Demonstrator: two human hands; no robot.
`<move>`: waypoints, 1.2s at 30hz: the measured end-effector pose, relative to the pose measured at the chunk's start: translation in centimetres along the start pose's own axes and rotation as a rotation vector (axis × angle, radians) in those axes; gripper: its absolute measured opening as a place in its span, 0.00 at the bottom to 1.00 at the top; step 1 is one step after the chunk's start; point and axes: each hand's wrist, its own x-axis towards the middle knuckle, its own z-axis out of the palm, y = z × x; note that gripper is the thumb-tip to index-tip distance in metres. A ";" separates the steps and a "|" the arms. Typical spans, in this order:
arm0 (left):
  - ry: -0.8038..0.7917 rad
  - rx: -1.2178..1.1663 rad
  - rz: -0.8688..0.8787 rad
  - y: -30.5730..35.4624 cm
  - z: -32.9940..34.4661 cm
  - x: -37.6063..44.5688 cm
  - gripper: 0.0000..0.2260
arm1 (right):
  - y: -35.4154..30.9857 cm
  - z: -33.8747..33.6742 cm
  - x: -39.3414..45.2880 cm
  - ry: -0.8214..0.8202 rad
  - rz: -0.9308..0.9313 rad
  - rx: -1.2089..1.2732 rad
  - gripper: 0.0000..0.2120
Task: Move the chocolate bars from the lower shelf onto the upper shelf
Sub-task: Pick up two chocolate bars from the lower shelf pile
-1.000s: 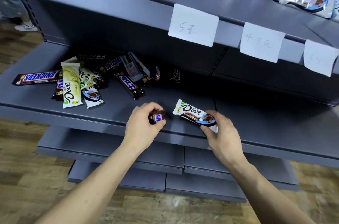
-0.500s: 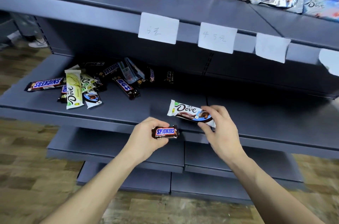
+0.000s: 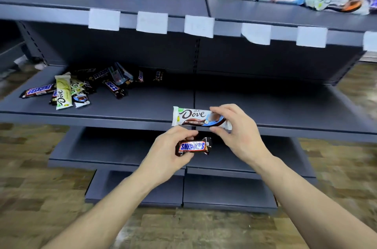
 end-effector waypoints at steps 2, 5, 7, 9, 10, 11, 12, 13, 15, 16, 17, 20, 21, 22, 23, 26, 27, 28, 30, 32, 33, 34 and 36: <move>-0.009 0.057 0.032 1.8 1.2 -0.6 0.19 | 0.4 -2.3 -1.2 0.023 -0.016 0.000 0.24; 0.002 0.139 0.054 4.6 2.2 -1.2 0.17 | 0.6 -5.8 -2.4 0.057 -0.041 0.016 0.24; 0.021 0.172 0.071 6.9 2.7 -1.4 0.17 | 0.6 -8.1 -3.0 0.076 -0.067 0.018 0.24; 0.041 0.217 0.109 9.1 3.0 -1.3 0.17 | 0.5 -10.3 -3.3 0.097 -0.095 0.022 0.23; 0.044 0.234 0.130 10.2 3.1 -1.1 0.17 | 0.4 -11.3 -3.4 0.108 -0.110 0.022 0.23; 0.044 0.244 0.153 11.2 3.1 -0.8 0.17 | 0.3 -12.4 -3.3 0.118 -0.126 0.017 0.23; 0.043 0.249 0.171 12.2 3.1 -0.5 0.17 | 0.2 -13.4 -3.3 0.126 -0.141 0.007 0.22; 0.044 0.251 0.192 13.1 3.0 -0.1 0.17 | 0.1 -14.4 -3.1 0.134 -0.156 -0.007 0.22; 0.058 0.244 0.224 14.5 2.5 0.6 0.17 | -0.2 -15.9 -2.6 0.146 -0.179 -0.020 0.22; 0.082 0.247 0.247 15.6 2.2 1.1 0.16 | -0.6 -17.1 -2.4 0.163 -0.187 -0.020 0.22; 0.099 0.256 0.269 16.3 1.8 1.4 0.16 | -0.8 -18.0 -2.2 0.173 -0.194 -0.020 0.22; 0.143 0.279 0.301 18.2 0.6 2.5 0.16 | -1.5 -20.0 -1.2 0.199 -0.225 -0.042 0.22; 0.159 0.292 0.309 18.9 0.2 2.9 0.16 | -1.7 -20.7 -0.8 0.214 -0.231 -0.058 0.22; 0.173 0.307 0.321 19.6 -0.2 3.3 0.16 | -1.8 -21.3 -0.3 0.231 -0.237 -0.078 0.21; 0.186 0.326 0.330 20.2 -0.6 3.7 0.16 | -1.9 -21.9 0.2 0.250 -0.239 -0.104 0.21; 0.218 0.386 0.342 21.3 -1.9 5.1 0.16 | -1.9 -23.1 2.2 0.310 -0.246 -0.172 0.21; 0.222 0.391 0.343 21.4 -2.3 5.7 0.16 | -1.9 -23.4 2.8 0.324 -0.247 -0.179 0.21; 0.226 0.394 0.346 21.4 -2.7 6.4 0.15 | -1.8 -23.7 3.6 0.334 -0.249 -0.181 0.21; 0.231 0.399 0.353 21.3 -3.4 7.9 0.15 | -1.5 -24.1 5.1 0.332 -0.251 -0.197 0.21; 0.237 0.393 0.355 21.0 -4.1 9.4 0.15 | -1.2 -24.3 6.8 0.321 -0.247 -0.221 0.22; 0.239 0.396 0.357 20.8 -4.3 10.2 0.15 | -1.1 -24.2 7.6 0.316 -0.244 -0.236 0.22; 0.240 0.400 0.358 20.4 -4.6 11.1 0.15 | -0.9 -24.2 8.5 0.313 -0.241 -0.249 0.22; 0.243 0.395 0.363 19.7 -5.3 12.9 0.16 | -0.7 -23.9 10.4 0.305 -0.248 -0.268 0.21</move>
